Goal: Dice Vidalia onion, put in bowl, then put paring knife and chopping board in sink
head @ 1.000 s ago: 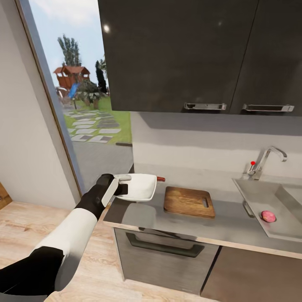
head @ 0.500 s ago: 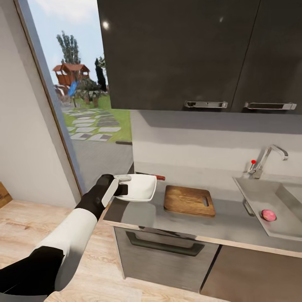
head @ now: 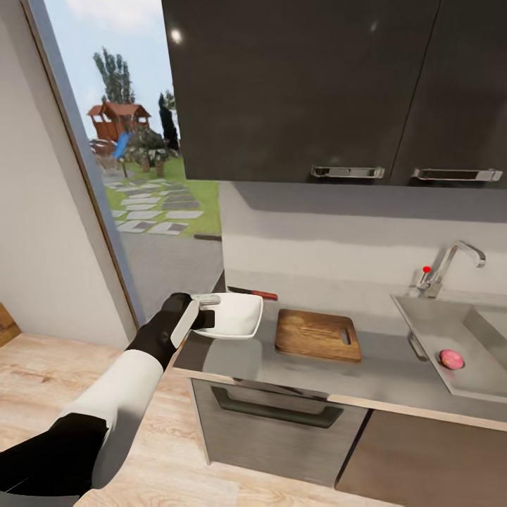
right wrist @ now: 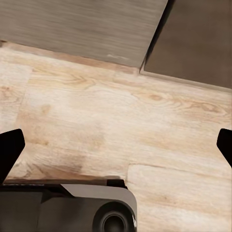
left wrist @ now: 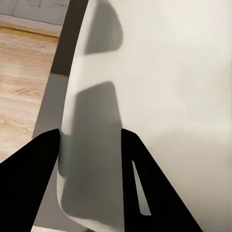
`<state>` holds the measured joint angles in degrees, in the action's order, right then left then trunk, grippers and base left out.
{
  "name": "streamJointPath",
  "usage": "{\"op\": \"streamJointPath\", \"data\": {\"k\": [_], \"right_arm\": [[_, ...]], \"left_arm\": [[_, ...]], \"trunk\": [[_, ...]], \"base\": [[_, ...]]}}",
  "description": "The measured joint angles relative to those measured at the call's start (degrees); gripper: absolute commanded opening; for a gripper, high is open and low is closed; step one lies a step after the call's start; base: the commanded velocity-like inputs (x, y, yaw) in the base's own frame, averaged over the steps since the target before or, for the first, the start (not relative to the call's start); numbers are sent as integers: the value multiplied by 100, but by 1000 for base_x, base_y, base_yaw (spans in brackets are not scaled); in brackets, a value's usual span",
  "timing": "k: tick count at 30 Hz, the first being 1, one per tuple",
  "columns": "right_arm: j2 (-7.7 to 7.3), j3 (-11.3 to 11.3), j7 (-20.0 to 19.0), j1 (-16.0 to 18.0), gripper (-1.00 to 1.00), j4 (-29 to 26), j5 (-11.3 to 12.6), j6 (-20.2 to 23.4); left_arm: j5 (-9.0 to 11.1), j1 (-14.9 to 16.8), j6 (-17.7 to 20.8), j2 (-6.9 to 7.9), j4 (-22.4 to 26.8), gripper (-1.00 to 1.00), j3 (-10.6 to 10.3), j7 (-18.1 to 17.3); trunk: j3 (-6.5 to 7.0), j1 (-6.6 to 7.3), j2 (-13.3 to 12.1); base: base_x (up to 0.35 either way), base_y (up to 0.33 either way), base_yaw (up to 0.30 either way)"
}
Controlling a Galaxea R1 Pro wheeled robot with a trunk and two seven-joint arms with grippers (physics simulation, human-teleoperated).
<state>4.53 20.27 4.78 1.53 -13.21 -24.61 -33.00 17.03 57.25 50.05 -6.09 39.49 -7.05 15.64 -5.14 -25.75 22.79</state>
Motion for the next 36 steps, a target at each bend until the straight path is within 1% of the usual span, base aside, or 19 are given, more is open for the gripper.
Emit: {"op": "streamJointPath", "data": {"k": [16, 36], "right_arm": [[-1, 0, 0, 0, 100, 0, 0, 0], [-2, 0, 0, 0, 100, 0, 0, 0]], "left_arm": [[-1, 0, -4, 0, -61, -100, 2, 0], [0, 0, -2, 0, -70, -100, 1, 0]], "trunk": [[-24, 0, 0], [-106, 0, 1]], "base": [[0, 0, 0], [0, 0, 0]]}}
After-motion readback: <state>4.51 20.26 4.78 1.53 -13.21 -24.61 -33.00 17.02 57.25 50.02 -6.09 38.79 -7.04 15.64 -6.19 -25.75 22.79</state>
